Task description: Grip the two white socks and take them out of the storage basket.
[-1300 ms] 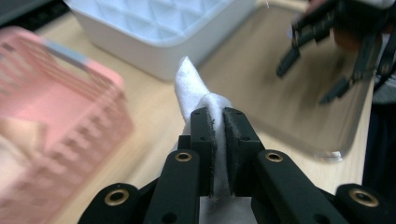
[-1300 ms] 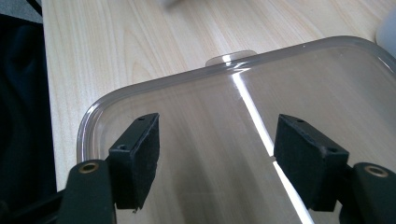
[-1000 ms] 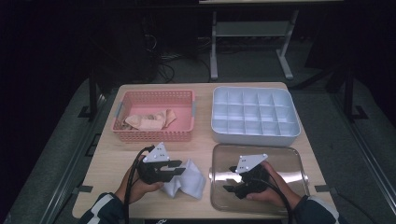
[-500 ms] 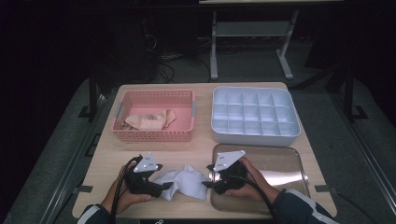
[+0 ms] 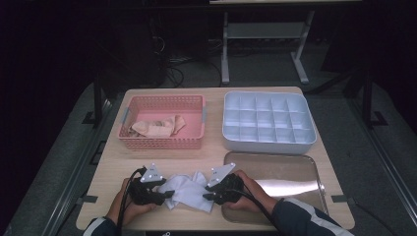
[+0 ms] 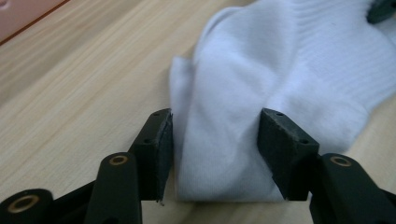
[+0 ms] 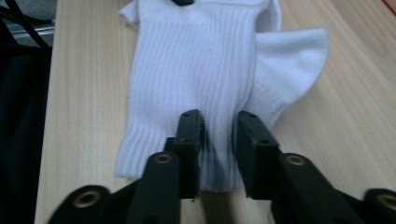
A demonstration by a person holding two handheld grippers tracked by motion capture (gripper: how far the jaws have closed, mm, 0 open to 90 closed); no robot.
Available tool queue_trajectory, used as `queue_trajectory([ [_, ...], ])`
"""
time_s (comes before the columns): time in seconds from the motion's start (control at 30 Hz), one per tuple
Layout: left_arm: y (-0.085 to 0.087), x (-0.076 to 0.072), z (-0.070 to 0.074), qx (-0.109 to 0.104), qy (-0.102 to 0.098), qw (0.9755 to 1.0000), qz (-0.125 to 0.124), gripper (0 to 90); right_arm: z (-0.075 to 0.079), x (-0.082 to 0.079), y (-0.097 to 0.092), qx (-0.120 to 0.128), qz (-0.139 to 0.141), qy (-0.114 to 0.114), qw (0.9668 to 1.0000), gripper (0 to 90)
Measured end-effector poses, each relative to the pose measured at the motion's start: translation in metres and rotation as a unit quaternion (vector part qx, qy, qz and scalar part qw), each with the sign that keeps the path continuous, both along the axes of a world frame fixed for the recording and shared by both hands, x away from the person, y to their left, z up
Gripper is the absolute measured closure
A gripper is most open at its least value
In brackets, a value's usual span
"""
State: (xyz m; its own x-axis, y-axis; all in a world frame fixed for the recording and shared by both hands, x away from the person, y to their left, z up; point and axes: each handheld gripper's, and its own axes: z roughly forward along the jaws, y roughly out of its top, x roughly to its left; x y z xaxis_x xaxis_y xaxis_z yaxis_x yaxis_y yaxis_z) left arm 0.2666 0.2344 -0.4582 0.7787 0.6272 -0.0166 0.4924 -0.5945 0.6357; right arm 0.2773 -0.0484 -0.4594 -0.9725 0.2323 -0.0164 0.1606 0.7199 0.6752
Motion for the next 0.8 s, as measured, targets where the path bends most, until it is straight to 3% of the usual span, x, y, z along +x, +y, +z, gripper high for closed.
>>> queue_trajectory([
  [0.17, -0.001, 0.011, -0.001, 0.004, -0.014, 0.9997, 0.019, 44.4, 0.003, 0.000, -0.004, 0.003, -0.004, -0.001, 1.0000, 79.6],
  [0.23, 0.001, 0.015, -0.001, 0.002, -0.014, 0.9995, 0.028, 44.6, 0.005, 0.001, -0.005, 0.009, -0.008, -0.003, 0.9999, 80.4],
  [0.27, 0.002, 0.016, -0.002, -0.001, -0.014, 0.9994, 0.031, 44.3, 0.007, -0.001, -0.006, 0.014, -0.019, 0.011, 0.9997, 80.8],
  [0.4, 0.007, 0.018, -0.002, -0.018, -0.002, 0.9989, 0.043, 37.3, 0.012, 0.001, -0.012, 0.025, -0.028, 0.002, 0.9993, 81.5],
  [0.5, 0.009, 0.013, 0.007, -0.024, -0.032, 0.9982, 0.045, 38.2, 0.018, 0.004, -0.018, 0.034, -0.038, -0.009, 0.9987, 81.6],
  [0.57, 0.012, 0.009, 0.015, -0.056, -0.035, 0.9969, 0.042, 37.8, 0.023, 0.005, -0.022, 0.047, -0.052, -0.007, 0.9975, 81.6],
  [0.6, 0.012, 0.007, 0.018, -0.062, -0.039, 0.9965, 0.040, 37.1, 0.027, 0.007, -0.026, 0.060, -0.060, -0.006, 0.9964, 81.5],
  [0.73, -0.003, -0.005, 0.021, -0.059, -0.043, 0.9972, 0.011, 33.2, 0.038, 0.011, -0.033, 0.092, -0.073, -0.008, 0.9930, 81.3],
  [0.8, -0.018, -0.010, 0.020, -0.044, -0.047, 0.9979, -0.011, 30.5, 0.040, 0.010, -0.033, 0.100, -0.079, -0.003, 0.9918, 81.4],
])
